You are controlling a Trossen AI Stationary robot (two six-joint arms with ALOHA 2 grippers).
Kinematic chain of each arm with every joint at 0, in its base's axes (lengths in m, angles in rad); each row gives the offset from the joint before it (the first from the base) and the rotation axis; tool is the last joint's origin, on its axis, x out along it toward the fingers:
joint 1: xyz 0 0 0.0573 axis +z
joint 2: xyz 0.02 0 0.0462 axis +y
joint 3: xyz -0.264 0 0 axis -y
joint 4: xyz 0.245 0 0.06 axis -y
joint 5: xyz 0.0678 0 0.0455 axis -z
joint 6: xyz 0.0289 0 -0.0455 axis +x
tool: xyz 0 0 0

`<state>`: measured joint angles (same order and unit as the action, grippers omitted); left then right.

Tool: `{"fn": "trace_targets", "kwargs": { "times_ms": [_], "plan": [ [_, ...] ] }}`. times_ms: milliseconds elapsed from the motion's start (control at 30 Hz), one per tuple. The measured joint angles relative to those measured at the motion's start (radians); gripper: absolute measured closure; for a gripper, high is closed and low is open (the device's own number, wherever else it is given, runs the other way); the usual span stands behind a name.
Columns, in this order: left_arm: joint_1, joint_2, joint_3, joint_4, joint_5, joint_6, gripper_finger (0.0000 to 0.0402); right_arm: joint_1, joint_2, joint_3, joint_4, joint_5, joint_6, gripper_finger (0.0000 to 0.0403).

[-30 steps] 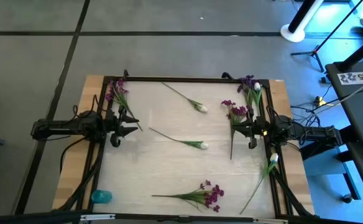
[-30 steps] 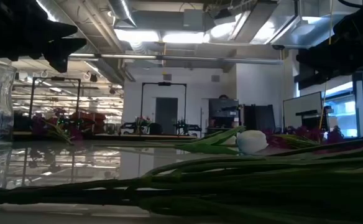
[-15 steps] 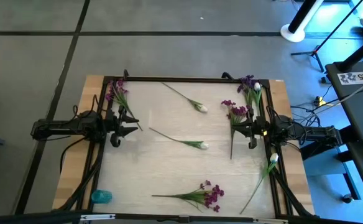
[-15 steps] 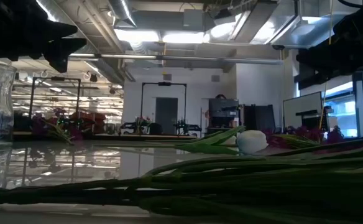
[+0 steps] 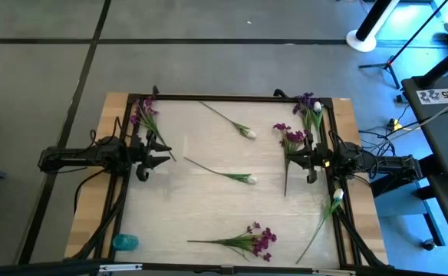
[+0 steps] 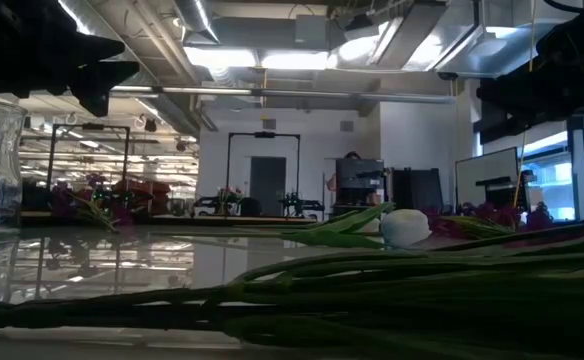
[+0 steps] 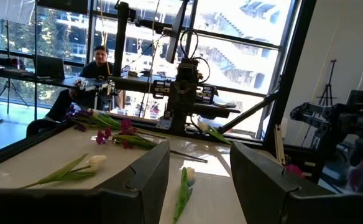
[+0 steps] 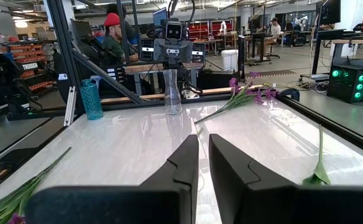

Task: Sort flowers into vase by color

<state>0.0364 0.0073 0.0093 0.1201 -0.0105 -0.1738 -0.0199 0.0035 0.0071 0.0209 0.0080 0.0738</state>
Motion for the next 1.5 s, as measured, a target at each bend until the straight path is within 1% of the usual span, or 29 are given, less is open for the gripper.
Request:
{"fn": "trace_targets", "kwargs": {
  "times_ms": [67,167,300,333,400,433,533,667,767,833,900,967,1033,1100,1200,1300,1433,1500],
  "plan": [
    [0.0,0.0,0.0,0.0,-0.005,-0.001,0.0237,0.0,0.0,0.0,0.0,0.006,0.0,0.0363],
    [0.003,0.0,0.0,0.003,-0.048,0.0,0.0237,0.0,0.0,0.0,0.003,0.008,0.0,0.0363],
    [0.003,0.0,-0.001,0.024,-0.053,-0.009,0.0237,0.0,0.0,0.0,0.002,-0.006,0.0,0.0363],
    [0.002,0.0,-0.001,0.063,-0.049,-0.07,0.0237,0.0,0.0,0.0,0.002,-0.012,0.0,0.0363],
    [-0.002,-0.001,-0.001,0.178,-0.031,-0.263,0.0237,0.0,0.0,0.0,0.002,-0.012,0.0,0.0363],
    [-0.003,-0.001,-0.001,0.242,-0.048,-0.29,0.0237,0.0,0.0,0.0,0.003,-0.012,0.0,0.0363],
    [-0.002,-0.001,-0.001,0.442,-0.126,-0.319,0.0237,0.0,0.0,0.0,0.003,-0.017,0.0,0.0363],
    [-0.002,-0.001,0.0,0.687,-0.134,-0.286,0.0237,0.0,0.0,0.0,0.003,-0.017,0.0,0.0363],
    [-0.002,0.0,0.004,0.776,-0.133,-0.269,0.0237,0.0,0.0,0.0,0.003,-0.018,0.0,0.0363],
    [-0.002,0.022,0.042,0.773,-0.1,-0.301,0.0237,0.0,0.0,0.0,0.003,-0.018,0.0,0.0363],
    [-0.003,0.066,0.093,0.762,-0.011,-0.304,0.0237,0.0,0.0,0.0,0.003,-0.018,0.0,0.0363],
    [-0.003,0.139,0.161,0.761,0.089,-0.263,0.0237,0.0,0.0,0.0,0.003,-0.018,0.0,0.0363],
    [-0.003,0.222,0.237,0.768,0.167,-0.211,0.0237,0.0,0.0,0.0,0.003,-0.018,0.0,0.0363],
    [-0.003,0.301,0.313,0.775,0.192,-0.179,0.0237,0.0,0.0,0.0,0.003,-0.018,0.0,0.0363],
    [-0.003,0.417,0.423,0.773,0.172,-0.155,0.0237,0.0,0.0,0.0,0.003,-0.018,0.0,0.0363],
    [-0.003,0.539,0.527,0.706,0.097,-0.08,0.0237,0.0,0.0,0.0,0.003,-0.018,0.0,0.0363],
    [-0.002,0.724,0.669,0.448,-0.072,-0.035,0.0237,0.0,0.0,0.0,0.003,-0.018,0.0,0.0363],
    [-0.002,0.832,0.749,0.308,-0.128,-0.044,0.0237,0.0,0.0,0.0,0.003,-0.018,0.0,0.0363]
  ]
}}
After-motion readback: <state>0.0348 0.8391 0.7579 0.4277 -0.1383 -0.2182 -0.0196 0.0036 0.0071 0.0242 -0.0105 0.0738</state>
